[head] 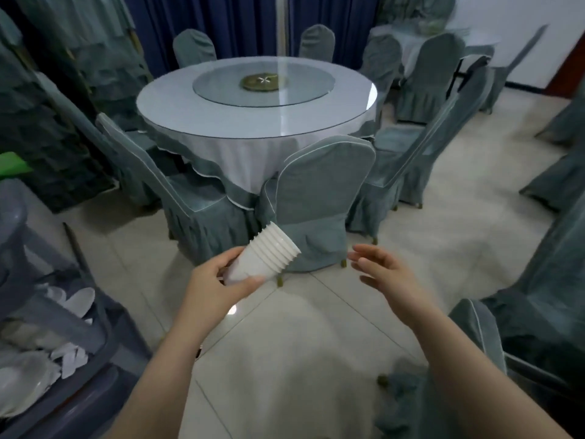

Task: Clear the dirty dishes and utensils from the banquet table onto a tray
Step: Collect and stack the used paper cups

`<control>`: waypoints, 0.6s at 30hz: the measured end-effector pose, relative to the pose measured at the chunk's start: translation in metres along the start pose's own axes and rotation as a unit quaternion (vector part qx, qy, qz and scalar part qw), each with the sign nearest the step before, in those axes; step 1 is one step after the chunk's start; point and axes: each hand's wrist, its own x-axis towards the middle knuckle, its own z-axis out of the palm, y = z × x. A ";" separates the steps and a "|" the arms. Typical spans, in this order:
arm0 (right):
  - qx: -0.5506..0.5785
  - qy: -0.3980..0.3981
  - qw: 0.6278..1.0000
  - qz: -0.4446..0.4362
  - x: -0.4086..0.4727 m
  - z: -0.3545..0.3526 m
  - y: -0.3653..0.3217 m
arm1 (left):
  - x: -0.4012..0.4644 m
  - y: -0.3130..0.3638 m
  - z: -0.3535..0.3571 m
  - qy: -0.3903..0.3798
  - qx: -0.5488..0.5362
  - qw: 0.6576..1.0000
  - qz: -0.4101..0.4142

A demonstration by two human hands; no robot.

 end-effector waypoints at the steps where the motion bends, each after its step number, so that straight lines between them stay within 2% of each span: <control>1: 0.009 0.021 1.000 0.005 0.004 -0.004 -0.001 | 0.013 0.002 0.004 -0.008 -0.002 1.000 0.003; 8: 0.036 0.150 0.988 0.014 0.060 -0.070 -0.016 | 0.137 0.019 0.069 -0.114 -0.009 0.993 0.023; 18: 0.066 0.302 0.951 -0.017 0.160 -0.213 -0.038 | 0.313 0.081 0.245 -0.229 -0.015 0.966 0.120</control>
